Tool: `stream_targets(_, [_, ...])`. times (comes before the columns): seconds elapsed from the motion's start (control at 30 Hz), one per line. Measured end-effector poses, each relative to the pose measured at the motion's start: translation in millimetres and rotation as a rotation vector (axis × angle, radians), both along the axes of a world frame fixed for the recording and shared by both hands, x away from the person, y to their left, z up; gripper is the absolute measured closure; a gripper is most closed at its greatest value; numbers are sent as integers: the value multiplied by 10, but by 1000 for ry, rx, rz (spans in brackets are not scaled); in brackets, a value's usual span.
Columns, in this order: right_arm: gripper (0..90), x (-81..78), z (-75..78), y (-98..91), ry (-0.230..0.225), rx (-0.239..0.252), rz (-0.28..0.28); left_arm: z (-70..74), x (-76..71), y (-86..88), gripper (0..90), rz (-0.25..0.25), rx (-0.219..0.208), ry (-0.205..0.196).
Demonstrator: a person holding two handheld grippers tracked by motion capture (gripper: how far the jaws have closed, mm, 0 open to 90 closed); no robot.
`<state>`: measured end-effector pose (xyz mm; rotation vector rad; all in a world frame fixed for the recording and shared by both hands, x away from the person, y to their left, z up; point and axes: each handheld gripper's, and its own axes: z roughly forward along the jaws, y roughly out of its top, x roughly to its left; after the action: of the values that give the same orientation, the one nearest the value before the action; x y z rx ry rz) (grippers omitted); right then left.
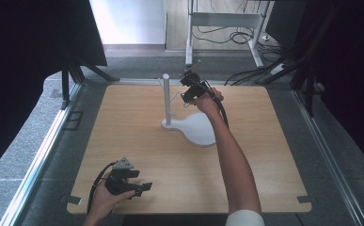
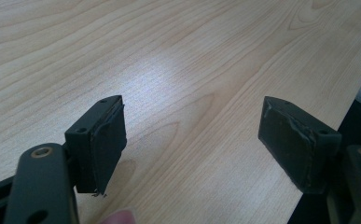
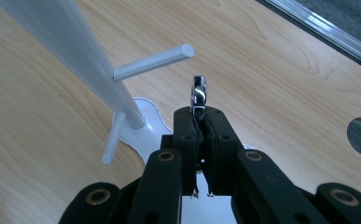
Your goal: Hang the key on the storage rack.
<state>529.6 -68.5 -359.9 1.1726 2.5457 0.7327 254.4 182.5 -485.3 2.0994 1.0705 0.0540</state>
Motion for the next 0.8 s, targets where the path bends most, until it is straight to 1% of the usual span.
stream_targets(0.3, [842, 49, -20, 58, 3, -5, 4, 0, 0, -4, 237, -3, 2, 4])
stream_targets(0.47, [843, 83, -20, 54, -1, -4, -12, 2, 3, 6, 237, -2, 0, 3])
stream_targets(0.57, [842, 105, -7, 50, -5, -6, -13, 2, 5, 12, 237, 0, -1, 3])
stream_targets(0.63, [842, 118, 16, 45, -10, 8, -16, 0, 6, 10, 237, -1, 0, 5])
stream_targets(0.8, [842, 139, 31, 59, -12, 6, -15, -2, 5, 7, 237, -2, 1, 4])
